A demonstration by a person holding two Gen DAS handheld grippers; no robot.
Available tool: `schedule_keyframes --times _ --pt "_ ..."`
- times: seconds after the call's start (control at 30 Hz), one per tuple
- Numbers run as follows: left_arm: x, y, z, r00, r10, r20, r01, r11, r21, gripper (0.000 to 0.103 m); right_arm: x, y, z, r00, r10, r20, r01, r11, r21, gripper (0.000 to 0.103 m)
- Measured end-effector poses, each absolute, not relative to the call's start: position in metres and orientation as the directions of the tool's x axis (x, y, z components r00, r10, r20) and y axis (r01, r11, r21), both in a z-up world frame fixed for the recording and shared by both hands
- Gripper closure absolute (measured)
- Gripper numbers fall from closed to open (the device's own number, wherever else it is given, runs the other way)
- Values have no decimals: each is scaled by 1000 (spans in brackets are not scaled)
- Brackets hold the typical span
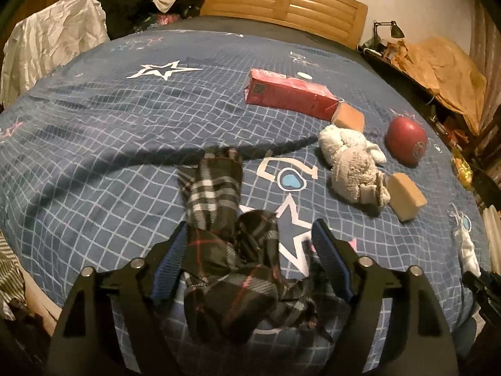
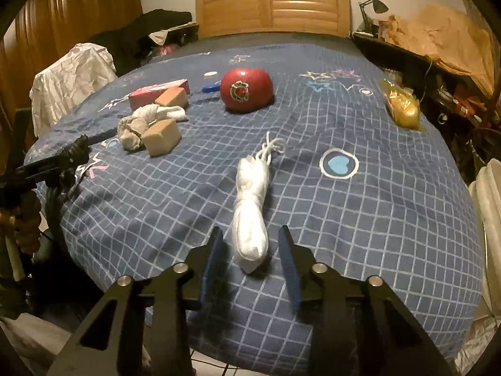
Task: Collect trash
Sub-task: 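Grasp the plaid cloth with the left tool while the right tool grasps the white string bag, then carry the plaid cloth and white bag to the white bucket and open both tools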
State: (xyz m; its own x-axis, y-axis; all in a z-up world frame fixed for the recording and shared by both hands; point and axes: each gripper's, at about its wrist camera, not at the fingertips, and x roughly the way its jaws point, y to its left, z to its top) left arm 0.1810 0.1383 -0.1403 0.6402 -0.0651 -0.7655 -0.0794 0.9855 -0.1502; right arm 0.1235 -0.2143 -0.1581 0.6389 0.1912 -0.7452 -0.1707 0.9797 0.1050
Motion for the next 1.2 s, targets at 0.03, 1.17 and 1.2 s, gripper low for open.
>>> schedule_keyframes --times 0.03,1.17,1.2 --pt "181 139 -141 641 -61 -765 -84 985 -149 37 123 -214 -158 639 189 -745 -170 980 103 66" --pt "150 48 -50 786 56 -616 -24 998 61 65 85 -233 -93 781 176 -600 -165 984 74 81" --pt "152 41 -46 790 51 -611 -15 998 65 65 82 -238 -85 794 163 -586 -153 986 67 81"
